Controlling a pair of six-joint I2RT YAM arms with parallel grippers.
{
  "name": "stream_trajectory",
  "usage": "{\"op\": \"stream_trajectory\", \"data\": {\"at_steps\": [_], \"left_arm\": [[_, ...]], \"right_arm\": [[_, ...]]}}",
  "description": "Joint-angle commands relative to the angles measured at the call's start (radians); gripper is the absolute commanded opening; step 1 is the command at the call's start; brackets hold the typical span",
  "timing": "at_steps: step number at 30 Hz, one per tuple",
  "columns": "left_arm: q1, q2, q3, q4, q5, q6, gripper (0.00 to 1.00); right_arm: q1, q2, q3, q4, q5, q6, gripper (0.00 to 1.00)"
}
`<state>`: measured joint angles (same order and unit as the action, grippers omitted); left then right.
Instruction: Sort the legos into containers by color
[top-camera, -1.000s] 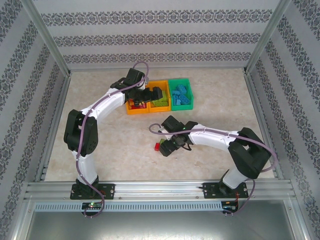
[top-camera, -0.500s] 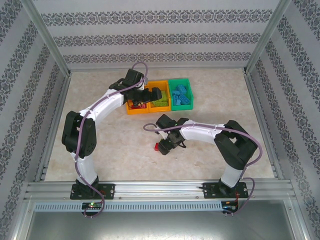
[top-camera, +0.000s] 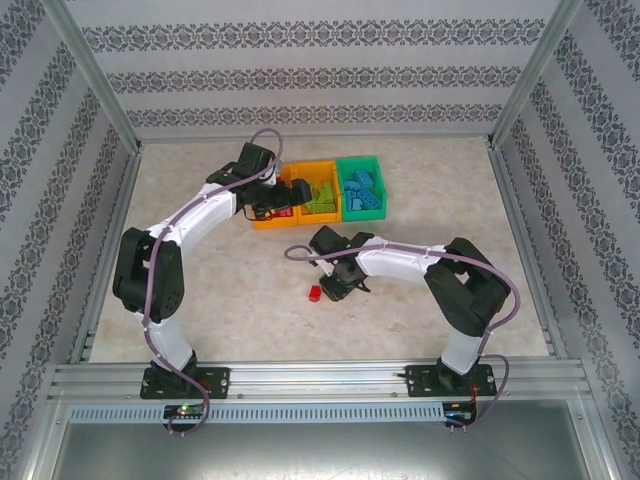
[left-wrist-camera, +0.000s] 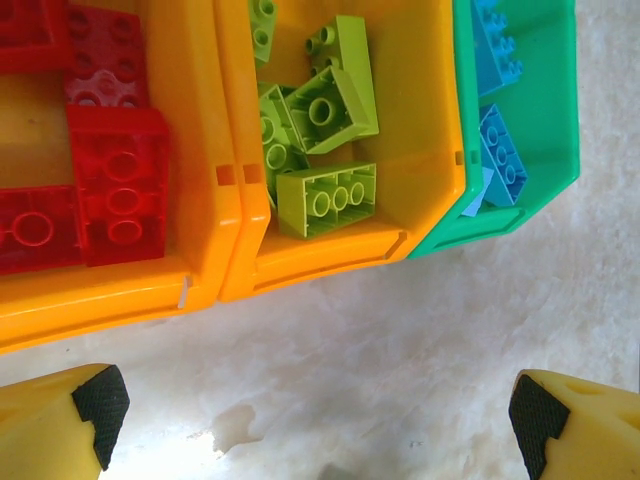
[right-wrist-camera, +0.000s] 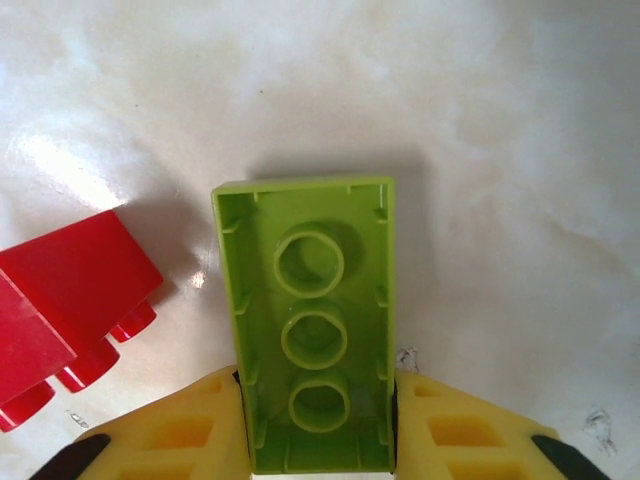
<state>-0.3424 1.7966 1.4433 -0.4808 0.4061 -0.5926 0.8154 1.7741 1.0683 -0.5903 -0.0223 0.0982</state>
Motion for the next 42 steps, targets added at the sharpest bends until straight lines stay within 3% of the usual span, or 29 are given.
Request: {"op": "stream_trajectory", "data": {"at_steps": [1, 9, 14, 18, 23, 32, 38, 42], "left_arm": [[0.014, -0.043, -0.027, 0.006, -0.027, 0.006, 1.0], [0.016, -0.093, -0.09, -0.023, -0.067, 0.048, 1.0], [0.014, -0.133, -0.131, -0.048, -0.078, 0.086, 1.0], [-0.003, -0.177, -0.182, -0.072, -0.084, 0.127, 1.0], [-0.086, -0.213, -0.244, -0.123, -0.115, 0.183, 1.0], [-0.246, -0.259, -0.372, -0.135, -0.179, 0.195, 1.0], [-0.367, -0.198, -0.345, -0.149, -0.213, 0.173, 1.0], [-0.42, -0.14, -0.302, -0.176, -0.221, 0.162, 0.99]], "right_arm": [[-0.015, -0.055, -0.024, 0.017, 0.019, 0.011, 0.25], [-0.132, -0.164, -0.026, 0.116, -0.113, 0.087, 0.18], [-0.221, -0.154, 0.052, 0.181, -0.207, 0.153, 0.18], [-0.283, -0.059, 0.208, 0.19, -0.284, 0.236, 0.18], [-0.327, 0.108, 0.441, 0.166, -0.319, 0.346, 0.19], [-0.355, 0.366, 0.73, 0.104, -0.307, 0.471, 0.23], [-0.363, 0.446, 0.812, 0.081, -0.262, 0.516, 0.31], [-0.372, 0.477, 0.852, 0.066, -0.273, 0.528, 0.47]]}}
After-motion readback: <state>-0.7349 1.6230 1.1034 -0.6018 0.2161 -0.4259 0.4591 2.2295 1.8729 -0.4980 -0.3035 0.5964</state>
